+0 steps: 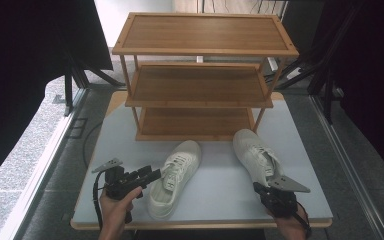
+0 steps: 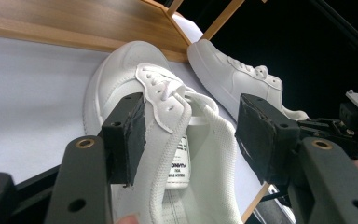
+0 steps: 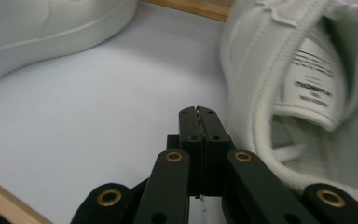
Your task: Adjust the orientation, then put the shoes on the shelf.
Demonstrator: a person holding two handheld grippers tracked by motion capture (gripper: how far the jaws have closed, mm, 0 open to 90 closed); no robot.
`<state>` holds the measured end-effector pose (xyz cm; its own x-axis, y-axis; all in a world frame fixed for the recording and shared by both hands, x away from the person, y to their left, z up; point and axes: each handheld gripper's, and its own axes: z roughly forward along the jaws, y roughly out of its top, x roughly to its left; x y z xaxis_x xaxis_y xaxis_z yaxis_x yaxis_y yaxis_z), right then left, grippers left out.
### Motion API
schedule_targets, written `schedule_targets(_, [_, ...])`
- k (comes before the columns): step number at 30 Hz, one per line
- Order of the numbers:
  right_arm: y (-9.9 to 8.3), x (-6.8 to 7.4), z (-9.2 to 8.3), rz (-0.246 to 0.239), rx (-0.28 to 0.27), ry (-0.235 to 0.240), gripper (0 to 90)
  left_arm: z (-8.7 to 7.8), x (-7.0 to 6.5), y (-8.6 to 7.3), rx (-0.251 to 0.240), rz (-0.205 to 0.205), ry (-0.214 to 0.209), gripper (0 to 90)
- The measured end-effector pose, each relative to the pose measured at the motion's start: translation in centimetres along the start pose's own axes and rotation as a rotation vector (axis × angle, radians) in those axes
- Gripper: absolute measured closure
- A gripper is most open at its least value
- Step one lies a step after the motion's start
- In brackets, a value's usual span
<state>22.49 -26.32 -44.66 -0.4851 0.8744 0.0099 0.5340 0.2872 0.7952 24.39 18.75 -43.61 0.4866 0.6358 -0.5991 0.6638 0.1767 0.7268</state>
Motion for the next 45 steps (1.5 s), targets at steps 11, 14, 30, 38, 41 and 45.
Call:
schedule_targets(11, [-1.2,-2.2,-1.1,0.056,0.007,0.003,89.5,-0.1,0.2,0.0,0.003,-0.005,0.002,42.5])
schedule_targets(14, [-1.3,-3.0,-1.6,0.082,0.000,-0.011,89.5,-0.1,0.3,0.0,0.003,-0.007,0.001,42.5])
schedule_targets(30, [0.9,-2.1,-1.7,0.059,-0.102,0.103,69.3,-0.2,0.9,-1.3,0.013,-0.039,0.015,42.6])
schedule_targets(38, [1.2,-2.4,-2.2,0.046,-0.139,0.112,55.6,-0.9,-0.3,-0.4,-0.036,0.005,0.011,42.6])
schedule_targets(41, [1.2,-2.9,-2.6,0.053,-0.155,0.081,48.8,-0.7,-0.7,-0.4,-0.034,0.030,0.015,42.1])
schedule_targets(45, [1.4,-3.6,-2.9,0.079,-0.159,0.053,45.9,-0.4,-0.8,-0.6,-0.016,0.038,0.017,41.7])
